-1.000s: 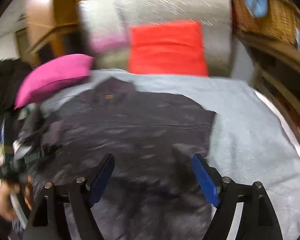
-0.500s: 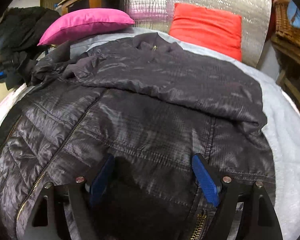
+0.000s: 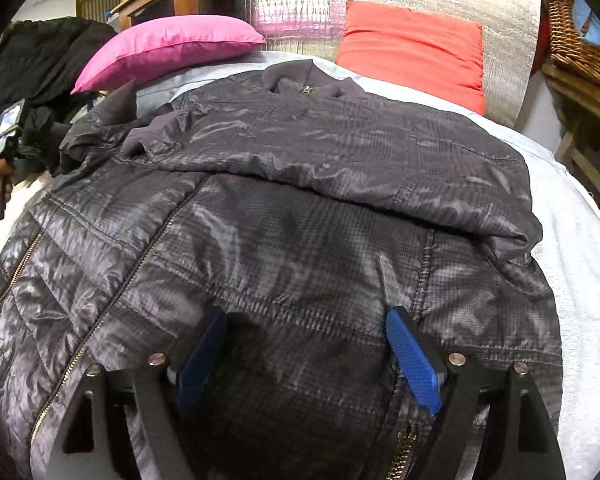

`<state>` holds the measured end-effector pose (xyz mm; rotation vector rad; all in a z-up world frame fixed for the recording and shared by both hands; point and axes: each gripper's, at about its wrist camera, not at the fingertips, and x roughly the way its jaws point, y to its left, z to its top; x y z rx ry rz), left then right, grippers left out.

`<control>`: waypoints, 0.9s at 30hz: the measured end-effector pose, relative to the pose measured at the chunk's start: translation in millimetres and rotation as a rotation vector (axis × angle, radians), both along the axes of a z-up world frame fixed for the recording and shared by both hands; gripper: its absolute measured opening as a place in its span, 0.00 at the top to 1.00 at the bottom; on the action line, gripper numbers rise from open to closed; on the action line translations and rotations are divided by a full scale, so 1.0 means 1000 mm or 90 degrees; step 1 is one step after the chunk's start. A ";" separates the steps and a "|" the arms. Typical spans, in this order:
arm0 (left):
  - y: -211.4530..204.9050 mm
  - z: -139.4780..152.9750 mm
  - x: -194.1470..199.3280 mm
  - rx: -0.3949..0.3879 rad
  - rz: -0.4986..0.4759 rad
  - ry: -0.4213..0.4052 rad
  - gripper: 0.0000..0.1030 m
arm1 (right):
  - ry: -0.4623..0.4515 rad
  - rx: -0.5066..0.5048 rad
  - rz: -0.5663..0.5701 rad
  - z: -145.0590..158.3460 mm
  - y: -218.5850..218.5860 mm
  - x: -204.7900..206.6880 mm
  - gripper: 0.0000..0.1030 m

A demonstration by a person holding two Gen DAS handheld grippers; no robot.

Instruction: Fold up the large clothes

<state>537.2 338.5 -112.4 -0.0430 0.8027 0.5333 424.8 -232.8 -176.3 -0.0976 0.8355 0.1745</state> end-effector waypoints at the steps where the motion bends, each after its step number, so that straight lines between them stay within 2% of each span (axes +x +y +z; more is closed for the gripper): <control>1: -0.006 0.008 -0.003 0.001 -0.012 -0.010 0.91 | 0.000 0.001 0.000 0.000 0.000 0.000 0.18; 5: -0.045 0.065 -0.024 0.024 -0.082 -0.076 0.91 | 0.000 0.004 -0.001 -0.001 0.000 0.001 0.18; 8: -0.082 0.109 -0.037 0.013 -0.134 -0.126 0.91 | 0.000 0.007 -0.001 -0.001 0.000 0.000 0.18; 10: -0.113 0.132 -0.044 0.009 -0.172 -0.151 0.91 | 0.001 0.010 -0.002 -0.002 0.000 0.000 0.18; 13: -0.164 0.149 -0.045 -0.011 -0.230 -0.172 0.91 | 0.001 0.016 -0.002 -0.002 0.000 0.000 0.18; 16: -0.214 0.159 -0.051 -0.016 -0.287 -0.181 0.91 | 0.002 0.023 -0.002 -0.003 -0.001 0.001 0.18; 22: -0.317 0.156 -0.050 -0.051 -0.390 -0.177 0.91 | 0.001 0.044 -0.001 -0.004 -0.005 0.001 0.17; 26: -0.379 0.137 -0.051 -0.080 -0.462 -0.155 0.91 | 0.000 0.064 -0.001 -0.003 -0.009 0.001 0.17; 27: -0.395 0.125 -0.048 -0.094 -0.486 -0.131 0.90 | 0.000 0.068 0.000 -0.003 -0.010 0.001 0.17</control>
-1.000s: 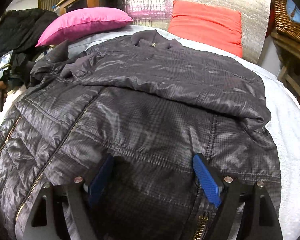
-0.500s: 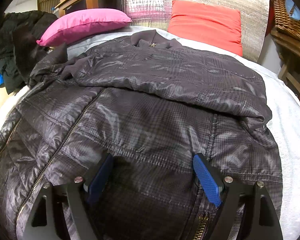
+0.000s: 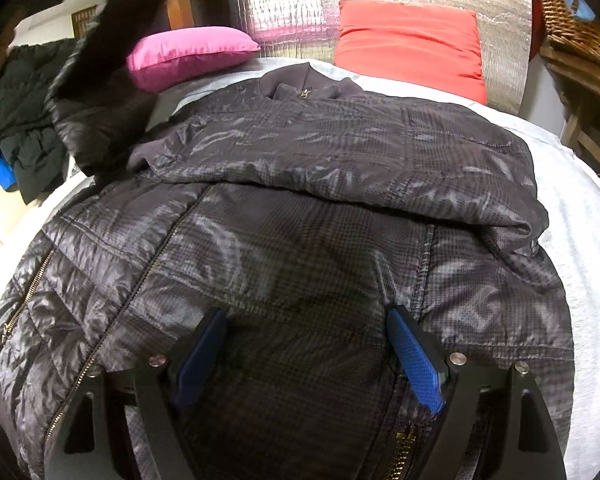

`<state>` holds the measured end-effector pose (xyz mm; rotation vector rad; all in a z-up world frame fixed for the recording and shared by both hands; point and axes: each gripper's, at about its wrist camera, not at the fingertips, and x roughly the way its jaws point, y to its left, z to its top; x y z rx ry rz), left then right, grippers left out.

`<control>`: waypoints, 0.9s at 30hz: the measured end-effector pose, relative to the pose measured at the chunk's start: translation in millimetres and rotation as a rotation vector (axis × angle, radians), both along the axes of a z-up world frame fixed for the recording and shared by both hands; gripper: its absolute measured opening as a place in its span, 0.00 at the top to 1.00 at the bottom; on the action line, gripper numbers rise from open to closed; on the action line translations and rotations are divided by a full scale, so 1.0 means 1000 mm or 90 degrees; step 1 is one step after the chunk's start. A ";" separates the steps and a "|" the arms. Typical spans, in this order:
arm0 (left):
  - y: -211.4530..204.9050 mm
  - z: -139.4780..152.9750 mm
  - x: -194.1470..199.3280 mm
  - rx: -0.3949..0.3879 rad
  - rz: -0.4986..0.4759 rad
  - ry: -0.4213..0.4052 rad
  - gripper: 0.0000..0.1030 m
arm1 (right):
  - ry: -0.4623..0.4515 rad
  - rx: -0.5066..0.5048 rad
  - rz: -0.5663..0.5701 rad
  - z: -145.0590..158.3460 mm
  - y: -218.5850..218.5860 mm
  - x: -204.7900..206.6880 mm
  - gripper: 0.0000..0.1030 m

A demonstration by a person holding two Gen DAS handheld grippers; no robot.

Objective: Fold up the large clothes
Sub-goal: 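Fold the held sleeve with the left tool across the jacket toward the right tool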

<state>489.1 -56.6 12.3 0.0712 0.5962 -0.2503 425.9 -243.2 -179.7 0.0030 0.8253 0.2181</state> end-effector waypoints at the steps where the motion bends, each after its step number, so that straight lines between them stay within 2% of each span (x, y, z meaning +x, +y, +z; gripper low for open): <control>1: -0.009 -0.012 0.003 -0.003 -0.016 0.028 0.87 | 0.000 0.005 0.000 0.000 -0.001 0.000 0.17; 2: -0.021 -0.024 0.005 -0.011 -0.036 0.064 0.87 | 0.001 0.007 0.000 0.000 -0.001 0.001 0.17; 3: -0.028 -0.037 0.009 -0.016 -0.049 0.098 0.75 | 0.001 0.008 0.000 0.000 -0.002 0.000 0.17; 4: -0.031 -0.050 0.013 -0.026 -0.055 0.134 0.56 | 0.001 0.008 0.001 0.001 -0.002 0.000 0.17; 6: -0.027 -0.067 0.010 -0.058 -0.046 0.175 0.40 | 0.002 0.007 0.001 0.000 -0.001 0.000 0.17; 10: 0.004 -0.074 -0.008 -0.122 -0.022 0.187 0.38 | 0.003 0.011 0.001 0.001 -0.002 -0.001 0.17; 13: 0.047 -0.070 -0.037 -0.168 0.014 0.162 0.34 | 0.004 0.011 0.001 0.000 -0.003 -0.001 0.17; 17: 0.122 -0.085 -0.069 -0.206 0.129 0.110 0.32 | 0.015 0.045 -0.006 0.007 -0.009 0.000 0.17; 18: 0.139 -0.093 -0.077 -0.209 0.159 0.104 0.32 | 0.020 0.072 -0.017 0.012 -0.014 0.000 0.18; 21: 0.171 -0.122 -0.089 -0.197 0.218 0.103 0.32 | 0.031 0.267 -0.045 0.037 -0.036 0.002 0.17; 23: 0.180 -0.139 -0.089 -0.201 0.239 0.115 0.32 | 0.029 0.375 -0.056 0.053 -0.043 0.012 0.17; 25: 0.184 -0.159 -0.088 -0.211 0.250 0.131 0.32 | 0.063 0.496 -0.062 0.056 -0.044 0.034 0.17; 27: 0.187 -0.178 -0.090 -0.218 0.252 0.141 0.32 | 0.086 0.543 -0.085 0.051 -0.040 0.054 0.18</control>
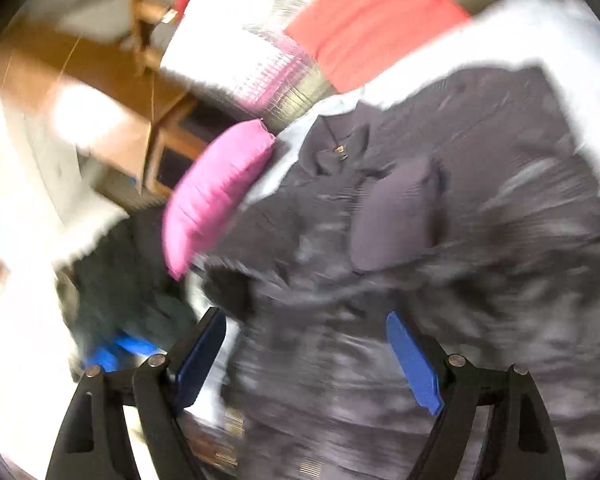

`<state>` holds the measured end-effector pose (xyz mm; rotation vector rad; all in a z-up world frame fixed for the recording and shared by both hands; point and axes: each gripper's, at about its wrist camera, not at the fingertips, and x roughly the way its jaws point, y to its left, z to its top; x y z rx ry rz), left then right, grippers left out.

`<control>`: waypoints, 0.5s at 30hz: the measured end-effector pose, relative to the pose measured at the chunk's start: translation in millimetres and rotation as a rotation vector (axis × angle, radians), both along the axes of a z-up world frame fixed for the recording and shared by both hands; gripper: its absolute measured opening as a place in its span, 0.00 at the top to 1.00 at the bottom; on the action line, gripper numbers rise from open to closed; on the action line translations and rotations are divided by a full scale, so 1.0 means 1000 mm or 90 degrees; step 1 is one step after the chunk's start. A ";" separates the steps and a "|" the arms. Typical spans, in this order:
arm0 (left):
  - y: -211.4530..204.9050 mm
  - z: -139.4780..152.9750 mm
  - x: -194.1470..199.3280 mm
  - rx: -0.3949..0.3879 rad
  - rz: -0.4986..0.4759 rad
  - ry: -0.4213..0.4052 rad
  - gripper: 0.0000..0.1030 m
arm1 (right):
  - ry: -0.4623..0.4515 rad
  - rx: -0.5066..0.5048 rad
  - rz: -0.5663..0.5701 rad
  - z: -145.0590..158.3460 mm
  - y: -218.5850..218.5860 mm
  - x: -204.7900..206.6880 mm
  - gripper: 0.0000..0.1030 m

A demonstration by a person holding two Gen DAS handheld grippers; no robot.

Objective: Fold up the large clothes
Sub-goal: 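Fold the held sleeve with the left tool across the jacket toward the right tool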

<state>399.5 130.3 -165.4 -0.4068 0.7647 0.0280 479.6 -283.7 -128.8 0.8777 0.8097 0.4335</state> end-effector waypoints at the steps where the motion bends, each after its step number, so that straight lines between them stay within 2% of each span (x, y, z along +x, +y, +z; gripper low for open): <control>1: 0.002 -0.007 -0.001 -0.011 -0.001 0.001 0.32 | 0.011 0.010 -0.014 -0.004 0.001 0.009 0.18; 4: 0.009 -0.015 -0.003 -0.054 -0.002 -0.012 0.32 | 0.062 0.062 -0.056 -0.027 -0.002 0.033 0.21; 6: 0.013 -0.016 -0.005 -0.072 -0.002 -0.018 0.32 | 0.093 0.062 -0.085 -0.039 -0.007 0.044 0.27; 8: 0.015 -0.018 -0.008 -0.078 -0.003 -0.023 0.32 | 0.115 0.073 -0.103 -0.050 -0.007 0.053 0.28; 11: 0.014 -0.019 -0.008 -0.082 -0.004 -0.025 0.32 | 0.124 0.053 -0.106 -0.055 -0.001 0.061 0.29; 13: 0.015 -0.020 -0.008 -0.085 -0.004 -0.027 0.32 | 0.129 0.035 -0.114 -0.055 0.003 0.068 0.37; 14: 0.016 -0.020 -0.006 -0.087 -0.004 -0.027 0.32 | 0.133 0.022 -0.122 -0.055 0.003 0.071 0.55; 15: 0.016 -0.020 -0.006 -0.088 -0.004 -0.027 0.32 | 0.147 -0.013 -0.129 -0.054 0.005 0.075 0.85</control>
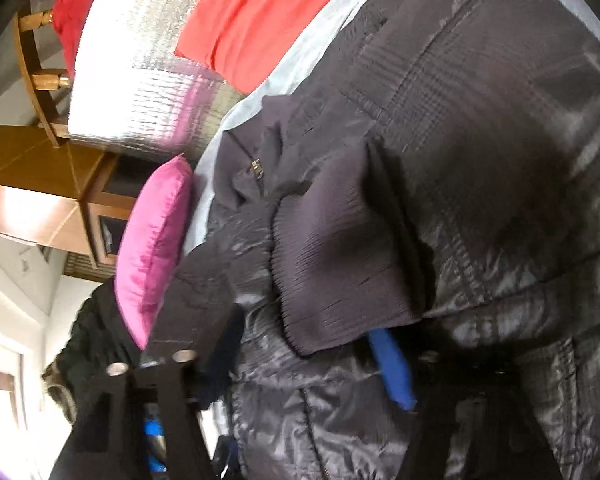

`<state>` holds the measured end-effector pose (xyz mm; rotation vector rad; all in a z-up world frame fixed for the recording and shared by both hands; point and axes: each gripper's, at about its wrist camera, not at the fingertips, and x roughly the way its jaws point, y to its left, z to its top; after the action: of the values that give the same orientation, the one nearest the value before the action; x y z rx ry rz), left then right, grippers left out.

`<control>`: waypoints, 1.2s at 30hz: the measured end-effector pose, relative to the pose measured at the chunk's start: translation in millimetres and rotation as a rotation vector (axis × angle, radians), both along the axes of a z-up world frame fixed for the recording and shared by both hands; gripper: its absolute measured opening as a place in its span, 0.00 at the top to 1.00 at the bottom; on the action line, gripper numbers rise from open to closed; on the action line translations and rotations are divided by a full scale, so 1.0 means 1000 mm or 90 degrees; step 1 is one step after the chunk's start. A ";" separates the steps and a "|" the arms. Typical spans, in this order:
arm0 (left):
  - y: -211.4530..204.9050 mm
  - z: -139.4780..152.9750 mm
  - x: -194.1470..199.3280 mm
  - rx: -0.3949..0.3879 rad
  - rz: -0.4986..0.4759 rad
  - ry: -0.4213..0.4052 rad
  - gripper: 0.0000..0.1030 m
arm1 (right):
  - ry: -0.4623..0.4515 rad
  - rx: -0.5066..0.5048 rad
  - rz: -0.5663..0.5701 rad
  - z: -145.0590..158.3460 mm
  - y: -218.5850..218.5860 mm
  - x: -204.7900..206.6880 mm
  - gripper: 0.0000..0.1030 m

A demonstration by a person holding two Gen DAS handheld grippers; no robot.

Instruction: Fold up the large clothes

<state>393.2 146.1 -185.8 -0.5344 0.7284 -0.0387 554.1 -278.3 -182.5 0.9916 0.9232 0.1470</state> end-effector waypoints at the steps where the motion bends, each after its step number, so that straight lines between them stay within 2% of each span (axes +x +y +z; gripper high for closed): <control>1: 0.000 0.000 0.000 0.001 0.000 0.000 0.32 | 0.004 -0.024 0.003 0.003 0.002 0.003 0.86; 4: -0.001 0.000 0.002 0.007 0.000 0.004 0.32 | -0.039 -0.133 0.014 0.037 0.005 0.007 0.88; 8: -0.003 0.001 0.004 0.019 0.001 0.009 0.32 | -0.171 -0.273 0.024 0.132 0.006 0.002 0.89; 10: -0.006 0.002 0.005 0.031 0.001 0.015 0.32 | -0.222 -0.335 0.015 0.166 0.001 -0.005 0.89; 12: -0.011 0.004 0.007 0.054 0.002 0.024 0.32 | -0.234 -0.380 0.010 0.179 -0.007 -0.008 0.89; 14: -0.019 0.012 0.008 0.090 0.003 0.041 0.32 | -0.208 -0.415 0.015 0.164 -0.012 -0.004 0.89; 17: -0.023 0.034 0.008 0.063 0.000 0.022 0.32 | -0.127 -0.430 0.038 0.108 -0.022 0.006 0.89; 19: -0.027 0.056 0.011 0.061 -0.007 -0.009 0.32 | -0.080 -0.419 0.048 0.066 -0.032 0.012 0.89; 22: -0.038 0.087 0.032 0.088 -0.019 -0.054 0.32 | -0.073 -0.394 0.043 0.040 -0.042 0.017 0.89; 24: -0.047 0.096 0.053 0.115 -0.026 -0.067 0.32 | -0.080 -0.386 0.044 0.035 -0.045 0.016 0.89; 28: -0.061 0.075 0.096 0.166 -0.030 -0.023 0.32 | -0.086 -0.376 0.054 0.023 -0.050 0.011 0.89; 30: -0.067 0.052 0.111 0.199 -0.034 0.024 0.32 | -0.087 -0.380 0.061 0.019 -0.050 0.006 0.89; 32: -0.072 0.025 0.122 0.256 -0.044 0.068 0.31 | -0.091 -0.392 0.070 0.017 -0.049 0.003 0.89; 34: -0.073 0.014 0.122 0.266 -0.047 0.066 0.29 | -0.090 -0.403 0.074 0.016 -0.047 0.003 0.89; 36: -0.072 0.017 0.122 0.270 -0.046 0.071 0.29 | -0.091 -0.422 0.081 0.012 -0.042 0.005 0.89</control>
<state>514.8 74.2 -168.8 -0.1047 0.8373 0.0775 559.2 -320.4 -170.9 0.3041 0.8225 0.0119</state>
